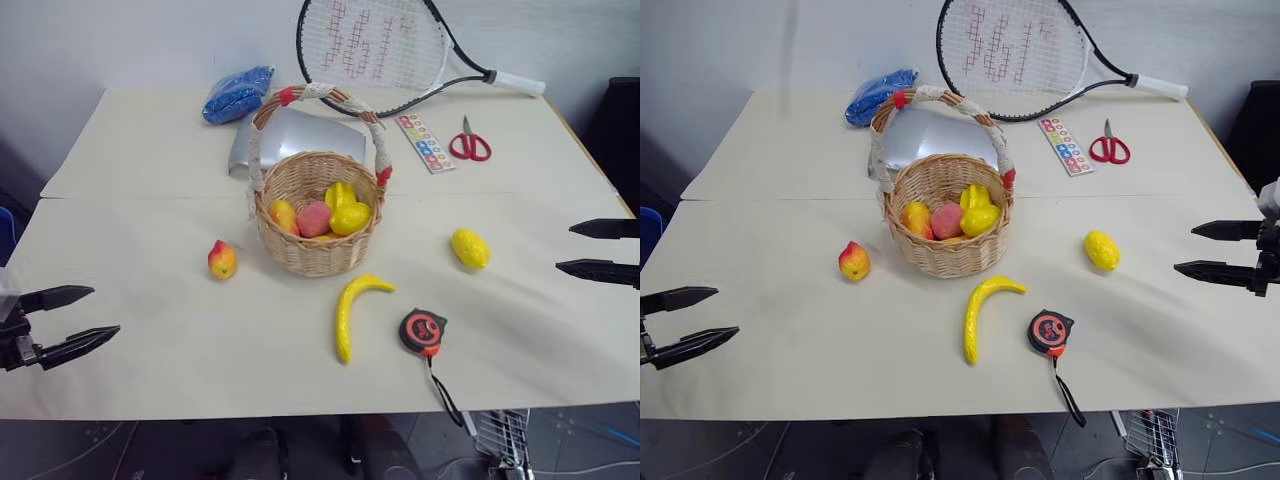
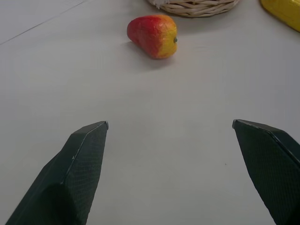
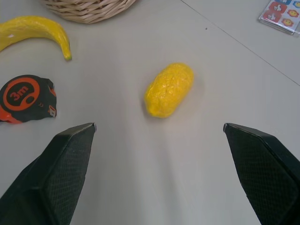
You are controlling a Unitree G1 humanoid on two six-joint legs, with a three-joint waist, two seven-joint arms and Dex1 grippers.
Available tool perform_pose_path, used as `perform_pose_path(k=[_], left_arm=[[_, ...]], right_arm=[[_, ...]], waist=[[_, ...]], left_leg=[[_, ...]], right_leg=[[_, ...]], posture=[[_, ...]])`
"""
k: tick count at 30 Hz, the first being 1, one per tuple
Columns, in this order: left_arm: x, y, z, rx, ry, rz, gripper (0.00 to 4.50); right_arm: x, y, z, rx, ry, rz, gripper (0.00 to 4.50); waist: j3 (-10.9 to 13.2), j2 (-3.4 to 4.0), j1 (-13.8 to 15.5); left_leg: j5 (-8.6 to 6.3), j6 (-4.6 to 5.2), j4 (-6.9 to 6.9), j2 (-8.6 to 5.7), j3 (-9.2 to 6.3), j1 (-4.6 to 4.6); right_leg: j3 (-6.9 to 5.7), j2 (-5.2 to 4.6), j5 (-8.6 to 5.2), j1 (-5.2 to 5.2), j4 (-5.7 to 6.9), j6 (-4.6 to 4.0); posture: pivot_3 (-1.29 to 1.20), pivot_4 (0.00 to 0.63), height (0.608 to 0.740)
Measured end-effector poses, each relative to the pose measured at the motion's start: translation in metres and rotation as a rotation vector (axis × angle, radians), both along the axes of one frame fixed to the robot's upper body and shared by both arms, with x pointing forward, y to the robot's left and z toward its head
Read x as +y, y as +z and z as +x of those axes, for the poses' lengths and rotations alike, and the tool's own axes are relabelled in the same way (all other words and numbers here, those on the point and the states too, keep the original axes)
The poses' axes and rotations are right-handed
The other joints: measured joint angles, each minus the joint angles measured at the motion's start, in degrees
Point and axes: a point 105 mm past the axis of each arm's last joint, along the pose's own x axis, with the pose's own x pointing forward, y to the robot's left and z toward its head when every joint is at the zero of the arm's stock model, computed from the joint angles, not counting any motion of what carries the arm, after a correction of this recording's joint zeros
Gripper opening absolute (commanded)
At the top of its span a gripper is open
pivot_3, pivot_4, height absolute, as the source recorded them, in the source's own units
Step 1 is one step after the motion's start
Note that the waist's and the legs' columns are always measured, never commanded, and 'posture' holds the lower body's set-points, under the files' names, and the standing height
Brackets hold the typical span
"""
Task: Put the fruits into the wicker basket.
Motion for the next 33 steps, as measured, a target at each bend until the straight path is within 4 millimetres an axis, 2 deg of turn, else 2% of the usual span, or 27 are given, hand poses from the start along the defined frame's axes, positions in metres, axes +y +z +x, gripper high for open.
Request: perform_pose_path(k=[15,23,26,29,31,33], left_arm=[[-0.001,-0.003,0.013,-0.035,-0.006,0.051,4.47],[-0.003,-0.005,0.021,-0.032,-0.019,0.038,4.47],[-0.007,0.004,0.028,-0.067,-0.029,0.019,4.47],[-0.025,0.01,0.032,-0.074,-0.087,0.006,4.47],[-0.051,0.011,0.031,-0.069,-0.191,0.016,4.47],[-0.081,0.018,0.029,-0.074,-0.306,-0.005,4.47]], right_arm=[[-0.001,-0.023,-0.004,0.043,-0.031,-0.033,4.5],[-0.005,-0.021,-0.005,0.008,-0.07,-0.042,4.5],[-0.002,-0.017,-0.004,-0.015,-0.069,-0.053,4.5],[0.009,-0.011,-0.007,-0.02,-0.049,-0.017,4.5],[0.028,-0.016,-0.017,0.017,0.012,0.007,4.5],[0.056,-0.022,-0.024,0.034,0.087,0.048,4.5]], waist=[[0.0,0.0,-0.26],[0.0,0.0,-0.31],[0.0,0.0,-0.24],[0.0,0.0,-0.17],[0.0,-0.01,0.04],[0.0,-0.03,0.14]], left_leg=[[0.15,-0.11,0.01,0.02,0.06,0.15],[0.15,-0.11,0.07,0.03,0.1,0.18],[0.17,-0.12,0.13,0.02,0.1,0.18],[0.18,-0.13,0.13,0.03,0.08,0.18],[0.18,-0.15,0.11,0.05,0.04,0.16],[0.18,-0.17,0.15,0.06,0.02,0.13]], right_leg=[[0.05,0.05,0.0,0.0,0.31,0.0],[0.09,0.08,0.01,-0.01,0.41,0.01],[0.1,0.08,0.01,-0.01,0.5,0.01],[0.11,0.08,0.01,0.0,0.53,0.02],[0.1,0.11,0.01,0.01,0.52,0.04],[0.12,0.15,0.01,0.02,0.53,0.07]], posture=[[0.0,0.15,0.74],[0.0,0.15,0.74],[0.0,0.15,0.74],[0.0,0.15,0.74],[0.0,0.15,0.74],[0.0,0.15,0.74]])
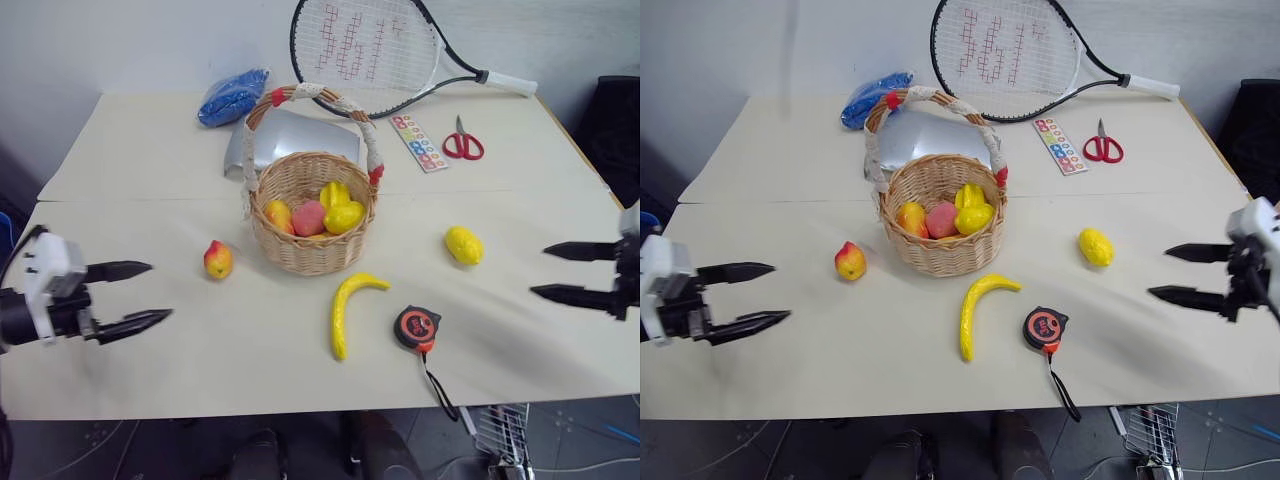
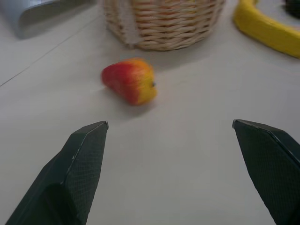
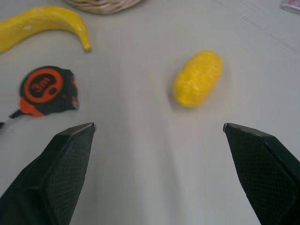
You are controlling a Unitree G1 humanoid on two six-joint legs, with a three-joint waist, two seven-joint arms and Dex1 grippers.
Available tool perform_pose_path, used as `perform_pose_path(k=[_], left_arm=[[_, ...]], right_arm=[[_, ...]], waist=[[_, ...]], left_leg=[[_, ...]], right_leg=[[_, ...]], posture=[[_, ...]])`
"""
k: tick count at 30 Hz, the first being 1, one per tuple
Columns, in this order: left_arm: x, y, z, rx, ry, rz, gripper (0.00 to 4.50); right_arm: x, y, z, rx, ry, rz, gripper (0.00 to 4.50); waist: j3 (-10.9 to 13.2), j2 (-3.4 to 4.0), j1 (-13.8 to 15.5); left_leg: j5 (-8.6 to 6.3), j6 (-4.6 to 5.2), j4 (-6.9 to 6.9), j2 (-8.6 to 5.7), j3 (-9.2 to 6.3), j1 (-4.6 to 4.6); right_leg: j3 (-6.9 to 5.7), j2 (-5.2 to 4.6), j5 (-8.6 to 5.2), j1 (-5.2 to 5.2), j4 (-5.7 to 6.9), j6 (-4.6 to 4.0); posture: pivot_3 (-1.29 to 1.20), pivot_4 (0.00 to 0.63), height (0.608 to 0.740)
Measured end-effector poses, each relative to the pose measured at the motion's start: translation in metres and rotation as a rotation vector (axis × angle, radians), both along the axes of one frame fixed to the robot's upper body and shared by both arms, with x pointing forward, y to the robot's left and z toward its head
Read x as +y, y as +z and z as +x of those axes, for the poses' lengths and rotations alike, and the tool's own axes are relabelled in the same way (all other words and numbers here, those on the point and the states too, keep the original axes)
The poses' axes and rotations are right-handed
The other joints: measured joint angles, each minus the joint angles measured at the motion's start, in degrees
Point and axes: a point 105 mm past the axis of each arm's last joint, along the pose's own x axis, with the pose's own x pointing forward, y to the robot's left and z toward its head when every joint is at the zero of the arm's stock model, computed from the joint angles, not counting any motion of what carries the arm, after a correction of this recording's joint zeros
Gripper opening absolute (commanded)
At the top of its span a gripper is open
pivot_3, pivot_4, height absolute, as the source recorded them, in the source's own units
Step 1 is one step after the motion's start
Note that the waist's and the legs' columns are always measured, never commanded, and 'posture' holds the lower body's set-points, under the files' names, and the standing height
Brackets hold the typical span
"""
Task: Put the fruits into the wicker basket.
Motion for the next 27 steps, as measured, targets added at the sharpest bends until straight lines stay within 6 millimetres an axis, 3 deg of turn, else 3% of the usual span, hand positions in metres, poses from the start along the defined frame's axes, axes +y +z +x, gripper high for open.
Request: perform_pose_path(k=[6,10,12,23,26,27], left_arm=[[-0.069,0.022,-0.007,-0.019,-0.329,-0.028,4.47],[-0.095,0.028,-0.002,-0.04,-0.482,0.036,4.47],[-0.102,0.035,-0.001,-0.05,-0.521,0.033,4.47],[-0.119,0.049,0.007,-0.058,-0.618,-0.008,4.47],[-0.124,0.048,0.007,-0.055,-0.635,-0.019,4.5],[-0.125,0.047,0.007,-0.051,-0.638,-0.021,4.5]], right_arm=[[0.081,-0.012,-0.015,-0.05,0.138,0.087,4.5],[0.116,-0.055,-0.015,-0.066,0.104,0.062,4.5],[0.12,-0.073,-0.016,-0.049,0.083,0.031,4.5],[0.112,-0.105,-0.013,-0.061,0.02,-0.083,4.5],[0.113,-0.11,-0.01,-0.069,0.01,-0.09,3.59],[0.113,-0.11,-0.009,-0.073,0.011,-0.087,3.49]], waist=[[0.01,-0.02,0.26],[-0.05,-0.26,1.04],[-0.05,-0.28,1.23],[0.01,-0.44,1.4],[0.02,-0.44,1.39],[0.02,-0.45,1.36]], left_leg=[[0.16,-0.22,0.07,-0.03,-0.12,0.08],[0.34,-0.5,0.08,-0.11,-0.15,0.04],[0.31,-0.42,0.2,-0.11,-0.13,-0.03],[0.23,-0.28,0.49,-0.09,-0.1,-0.03],[0.23,-0.29,0.49,-0.07,-0.12,-0.04],[0.23,-0.29,0.49,-0.07,-0.12,-0.03]], right_leg=[[0.03,0.16,0.05,0.17,0.02,0.09],[0.07,0.23,0.04,0.17,-0.02,0.09],[0.08,0.23,0.03,0.15,-0.04,0.13],[0.11,0.3,0.0,0.22,0.01,0.22],[0.11,0.32,-0.01,0.22,0.01,0.23],[0.12,0.32,-0.01,0.22,0.01,0.23]], posture=[[0.0,0.15,0.74],[0.0,0.15,0.74],[0.0,0.15,0.74],[0.0,0.15,0.74],[0.0,0.15,0.74],[0.0,0.15,0.74]])
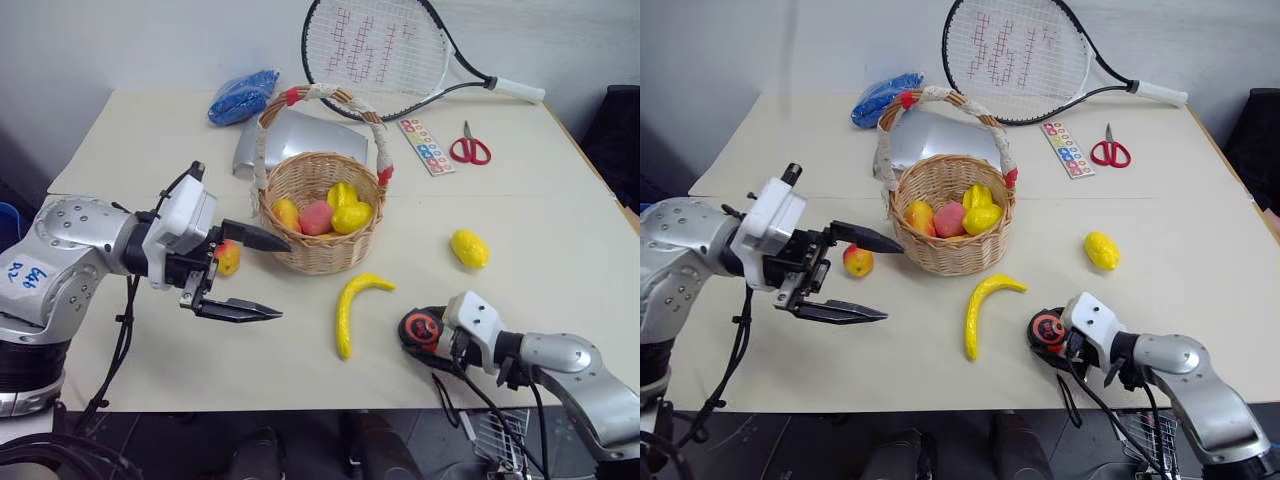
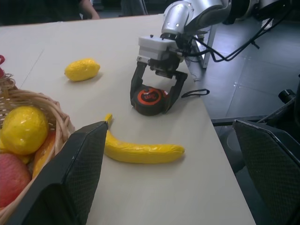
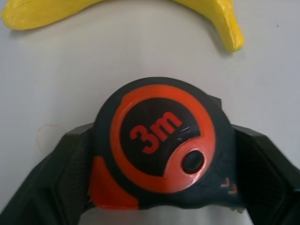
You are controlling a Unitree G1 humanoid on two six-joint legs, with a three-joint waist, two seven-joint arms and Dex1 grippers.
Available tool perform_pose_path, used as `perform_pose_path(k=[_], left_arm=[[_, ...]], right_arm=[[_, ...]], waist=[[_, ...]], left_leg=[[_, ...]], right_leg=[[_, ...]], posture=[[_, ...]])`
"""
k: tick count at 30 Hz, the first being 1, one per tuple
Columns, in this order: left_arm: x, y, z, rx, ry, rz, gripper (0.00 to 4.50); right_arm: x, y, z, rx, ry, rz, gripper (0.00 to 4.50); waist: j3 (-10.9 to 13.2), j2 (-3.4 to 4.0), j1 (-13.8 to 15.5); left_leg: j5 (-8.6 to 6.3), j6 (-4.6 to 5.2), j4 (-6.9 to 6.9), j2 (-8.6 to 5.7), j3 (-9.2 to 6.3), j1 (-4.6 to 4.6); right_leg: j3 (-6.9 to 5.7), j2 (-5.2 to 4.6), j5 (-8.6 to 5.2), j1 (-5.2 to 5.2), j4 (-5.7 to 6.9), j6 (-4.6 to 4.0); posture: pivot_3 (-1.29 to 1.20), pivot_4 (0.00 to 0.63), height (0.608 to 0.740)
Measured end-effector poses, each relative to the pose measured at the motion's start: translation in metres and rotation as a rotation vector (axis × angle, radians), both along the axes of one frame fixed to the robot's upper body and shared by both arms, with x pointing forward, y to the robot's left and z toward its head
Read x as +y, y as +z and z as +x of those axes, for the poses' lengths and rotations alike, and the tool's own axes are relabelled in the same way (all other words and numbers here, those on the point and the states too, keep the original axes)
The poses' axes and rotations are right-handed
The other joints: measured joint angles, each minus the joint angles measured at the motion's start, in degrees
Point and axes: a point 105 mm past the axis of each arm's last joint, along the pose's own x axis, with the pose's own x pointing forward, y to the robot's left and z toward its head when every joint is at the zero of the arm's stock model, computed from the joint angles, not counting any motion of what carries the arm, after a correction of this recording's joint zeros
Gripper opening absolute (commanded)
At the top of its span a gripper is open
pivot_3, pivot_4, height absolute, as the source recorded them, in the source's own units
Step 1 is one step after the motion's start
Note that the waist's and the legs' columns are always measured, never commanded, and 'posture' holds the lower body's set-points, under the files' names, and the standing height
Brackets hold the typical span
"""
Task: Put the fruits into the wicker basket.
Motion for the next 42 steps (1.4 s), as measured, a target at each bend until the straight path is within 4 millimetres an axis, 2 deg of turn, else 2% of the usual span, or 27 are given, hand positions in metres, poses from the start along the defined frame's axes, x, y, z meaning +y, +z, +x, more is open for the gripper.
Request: perform_pose_path(k=[6,9,12,14,16,18,21,23,24,29,31,33,35,37,39,40,42], left_arm=[[-0.003,0.002,0.002,-0.006,-0.009,-0.008,4.5],[-0.004,0.007,0.006,-0.006,-0.005,-0.032,4.5],[-0.01,0.012,0.007,0.0,-0.02,-0.068,4.5],[-0.013,0.015,0.007,-0.001,-0.029,-0.09,4.5],[-0.016,0.016,0.008,0.006,-0.028,-0.109,4.5],[-0.018,0.016,0.009,0.01,-0.026,-0.121,4.5],[-0.02,0.016,0.009,0.011,-0.025,-0.134,4.5],[-0.02,0.016,0.01,0.01,-0.017,-0.135,4.5],[-0.02,0.015,0.011,0.007,-0.01,-0.132,4.5],[-0.018,0.007,0.013,0.02,0.033,-0.122,4.5],[-0.015,0.002,0.014,0.033,0.071,-0.127,4.5],[-0.008,-0.003,0.015,0.047,0.146,-0.141,4.5],[0.003,-0.005,0.023,0.046,0.276,-0.163,4.5],[0.015,-0.01,0.037,0.035,0.461,-0.139,4.5],[0.031,-0.021,0.054,0.046,0.702,-0.084,4.5],[0.042,-0.027,0.063,0.078,0.867,-0.094,4.5],[0.053,-0.041,0.065,0.152,1.06,-0.109,4.5]], right_arm=[[-0.003,0.0,-0.003,0.012,-0.01,0.026,3.49],[-0.019,0.003,-0.007,0.053,-0.096,0.096,3.49],[-0.056,0.021,-0.001,0.024,-0.28,0.174,3.49],[-0.094,0.037,0.007,-0.03,-0.44,0.216,3.49],[-0.141,0.051,0.012,-0.088,-0.631,0.254,3.49],[-0.176,0.056,0.015,-0.122,-0.765,0.263,3.49],[-0.21,0.045,0.016,-0.11,-0.892,0.218,3.49],[-0.222,0.03,0.017,-0.073,-0.943,0.221,4.23],[-0.225,0.026,0.02,-0.062,-0.957,0.227,4.46],[-0.215,0.018,0.028,-0.048,-0.871,0.218,4.46],[-0.213,0.021,0.027,-0.039,-0.831,0.221,4.46],[-0.218,0.041,0.029,-0.068,-0.798,0.19,4.46],[-0.221,0.073,0.036,-0.141,-0.771,0.171,4.46],[-0.214,0.108,0.041,-0.214,-0.699,0.145,4.46],[-0.194,0.136,0.044,-0.261,-0.578,0.141,4.46],[-0.173,0.15,0.045,-0.272,-0.474,0.154,4.46],[-0.131,0.167,0.04,-0.263,-0.273,0.188,4.46]], waist=[[0.01,-0.02,0.26],[0.01,-0.02,0.96],[0.02,-0.04,1.32],[0.02,-0.03,1.34],[0.02,-0.03,1.33],[0.02,-0.03,1.29],[0.02,-0.03,1.07],[0.02,-0.02,0.79],[0.03,0.01,0.53],[0.0,0.08,-0.1],[0.01,0.11,-0.16],[0.08,0.25,-0.34],[0.09,0.26,-0.55],[0.1,0.25,-0.39],[0.1,0.25,-0.24],[0.1,0.25,-0.21],[0.14,0.17,-0.26]], left_leg=[[0.0,-0.01,0.01,-0.01,-0.02,0.0],[0.0,0.01,0.02,-0.02,-0.02,-0.02],[-0.04,0.08,0.13,-0.04,-0.01,-0.05],[-0.06,0.15,0.15,-0.07,0.0,-0.01],[-0.11,0.26,0.15,-0.12,0.02,0.01],[-0.11,0.25,0.13,-0.1,0.01,0.01],[-0.05,0.16,0.08,-0.09,0.02,0.02],[-0.02,0.1,0.07,-0.05,0.09,0.03],[-0.01,0.09,0.07,-0.05,0.12,0.04],[0.01,0.04,0.04,-0.01,0.1,0.06],[0.01,0.04,0.03,-0.01,0.11,0.05],[0.0,0.07,0.04,-0.04,0.2,0.08],[-0.01,0.07,0.05,-0.01,0.27,0.13],[0.0,0.06,0.04,-0.01,0.15,0.15],[0.0,0.06,0.03,0.0,0.07,0.12],[-0.01,0.09,0.01,0.0,0.06,0.11],[-0.04,0.07,0.02,0.03,-0.02,0.02]], right_leg=[[-0.01,-0.01,0.0,0.01,0.01,0.01],[0.0,-0.03,-0.01,0.0,0.0,0.02],[0.02,-0.05,0.03,0.03,0.0,0.09],[0.03,-0.08,0.06,0.11,-0.03,0.13],[0.05,-0.12,0.06,0.13,-0.04,0.14],[0.06,-0.07,0.06,0.13,-0.05,0.14],[0.1,0.0,0.05,0.11,-0.05,0.12],[0.17,0.04,0.05,0.07,-0.03,0.12],[0.21,0.03,0.05,0.07,-0.01,0.12],[0.21,0.04,0.03,0.07,-0.01,0.16],[0.23,0.01,0.03,0.07,-0.01,0.18],[0.29,-0.05,0.05,0.06,-0.01,0.22],[0.32,-0.05,0.06,0.07,0.01,0.24],[0.28,-0.01,0.06,0.1,0.01,0.24],[0.26,0.01,0.06,0.1,0.01,0.24],[0.25,-0.02,0.06,0.11,0.01,0.25],[0.19,-0.01,0.07,0.09,-0.01,0.27]], posture=[[0.0,0.15,0.74],[0.0,0.15,0.74],[0.0,0.15,0.74],[0.0,0.15,0.74],[0.0,0.15,0.74],[0.0,0.15,0.74],[0.0,0.15,0.74],[0.0,0.15,0.74],[0.0,0.15,0.74],[0.0,0.15,0.74],[0.0,0.15,0.74],[0.0,0.15,0.74],[0.0,0.15,0.74],[0.0,0.15,0.74],[0.0,0.15,0.74],[0.0,0.15,0.74],[0.0,0.15,0.74]])
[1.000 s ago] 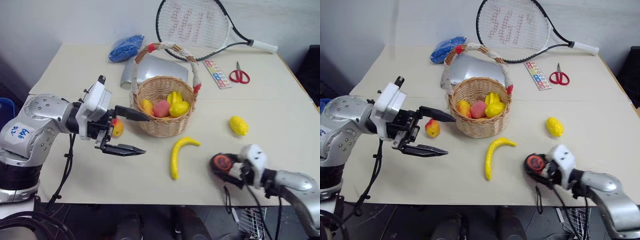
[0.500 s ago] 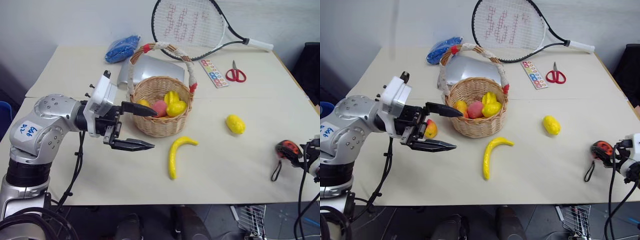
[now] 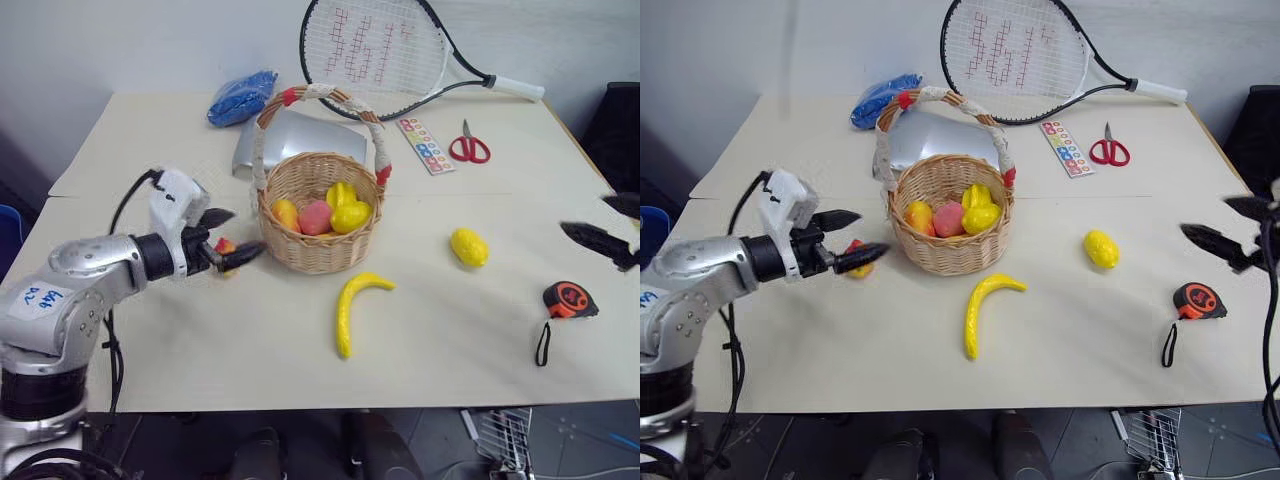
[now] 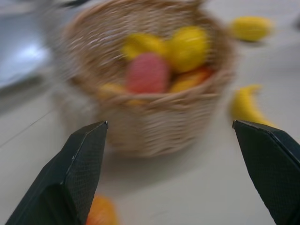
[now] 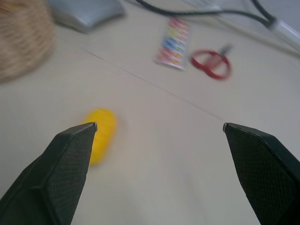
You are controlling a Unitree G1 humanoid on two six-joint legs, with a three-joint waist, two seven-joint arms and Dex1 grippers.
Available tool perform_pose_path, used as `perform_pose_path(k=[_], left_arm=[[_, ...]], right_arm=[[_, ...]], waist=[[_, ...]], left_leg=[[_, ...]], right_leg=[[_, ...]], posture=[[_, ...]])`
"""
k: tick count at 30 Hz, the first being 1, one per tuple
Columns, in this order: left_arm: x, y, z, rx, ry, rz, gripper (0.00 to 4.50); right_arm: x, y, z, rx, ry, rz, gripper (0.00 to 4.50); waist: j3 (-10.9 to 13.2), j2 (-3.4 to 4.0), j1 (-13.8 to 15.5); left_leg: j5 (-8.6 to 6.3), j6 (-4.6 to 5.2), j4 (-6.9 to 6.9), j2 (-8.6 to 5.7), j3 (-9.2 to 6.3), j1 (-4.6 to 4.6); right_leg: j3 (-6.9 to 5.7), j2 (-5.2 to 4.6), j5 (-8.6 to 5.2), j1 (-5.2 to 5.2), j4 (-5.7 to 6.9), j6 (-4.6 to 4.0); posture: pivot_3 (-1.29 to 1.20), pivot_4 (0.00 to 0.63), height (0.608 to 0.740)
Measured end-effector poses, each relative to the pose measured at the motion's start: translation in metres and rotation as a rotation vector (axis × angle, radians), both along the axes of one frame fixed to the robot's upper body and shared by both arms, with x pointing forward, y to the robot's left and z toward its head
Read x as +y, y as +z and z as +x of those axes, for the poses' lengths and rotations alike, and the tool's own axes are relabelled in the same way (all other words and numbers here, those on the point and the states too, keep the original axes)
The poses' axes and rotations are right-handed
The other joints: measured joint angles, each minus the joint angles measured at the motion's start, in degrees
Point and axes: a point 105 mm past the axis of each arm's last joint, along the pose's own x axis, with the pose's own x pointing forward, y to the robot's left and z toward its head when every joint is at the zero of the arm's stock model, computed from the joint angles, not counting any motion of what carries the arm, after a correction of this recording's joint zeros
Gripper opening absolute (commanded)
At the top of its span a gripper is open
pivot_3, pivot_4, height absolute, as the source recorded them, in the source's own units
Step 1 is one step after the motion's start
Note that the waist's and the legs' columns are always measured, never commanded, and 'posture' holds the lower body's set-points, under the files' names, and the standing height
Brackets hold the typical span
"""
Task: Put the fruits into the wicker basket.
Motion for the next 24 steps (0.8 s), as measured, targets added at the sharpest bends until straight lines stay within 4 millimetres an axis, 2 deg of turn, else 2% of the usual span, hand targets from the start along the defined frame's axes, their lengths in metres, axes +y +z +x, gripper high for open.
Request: perform_pose_path(k=[2,6,10,15,19,24], left_arm=[[-0.001,-0.011,-0.009,0.052,0.065,-0.003,4.5],[0.0,-0.014,-0.019,0.073,0.197,-0.066,4.5],[0.02,-0.034,-0.016,0.16,0.378,-0.075,4.5],[0.017,-0.044,-0.001,0.196,0.415,-0.12,4.5],[0.015,-0.048,0.01,0.195,0.403,-0.132,4.5],[0.015,-0.061,0.034,0.205,0.37,-0.054,4.5]], right_arm=[[0.033,0.01,-0.01,0.005,0.162,0.018,4.46],[0.096,0.014,-0.04,0.104,0.488,0.045,4.46],[0.133,0.021,-0.057,0.104,0.676,0.023,4.46],[0.152,0.017,-0.059,0.082,0.729,0.056,4.46],[0.157,0.015,-0.058,0.081,0.724,0.066,4.46],[0.161,0.009,-0.059,0.078,0.72,0.087,4.46]], waist=[[0.08,-0.15,0.24],[0.09,-0.17,1.54],[0.11,-0.25,1.79],[0.07,-0.41,1.74],[0.07,-0.41,1.73],[0.07,-0.41,1.72]], left_leg=[[-0.01,-0.06,0.01,0.02,-0.15,-0.11],[-0.01,-0.08,0.07,-0.03,-0.33,-0.2],[-0.02,-0.01,0.1,-0.16,-0.4,-0.2],[-0.03,0.07,0.09,-0.16,-0.42,-0.26],[-0.05,0.07,0.05,-0.11,-0.39,-0.36],[-0.06,0.08,0.04,-0.11,-0.37,-0.38]], right_leg=[[-0.12,-0.02,-0.01,-0.03,-0.05,0.01],[-0.31,-0.08,-0.01,0.0,-0.17,0.0],[-0.35,-0.18,0.04,0.08,-0.21,-0.01],[-0.4,-0.23,0.18,0.13,-0.42,0.01],[-0.47,-0.25,0.16,0.01,-0.48,0.0],[-0.5,-0.28,0.15,-0.01,-0.52,-0.02]], posture=[[0.0,0.15,0.74],[0.0,0.15,0.74],[0.0,0.15,0.74],[0.0,0.15,0.74],[0.0,0.15,0.74],[0.0,0.15,0.74]])
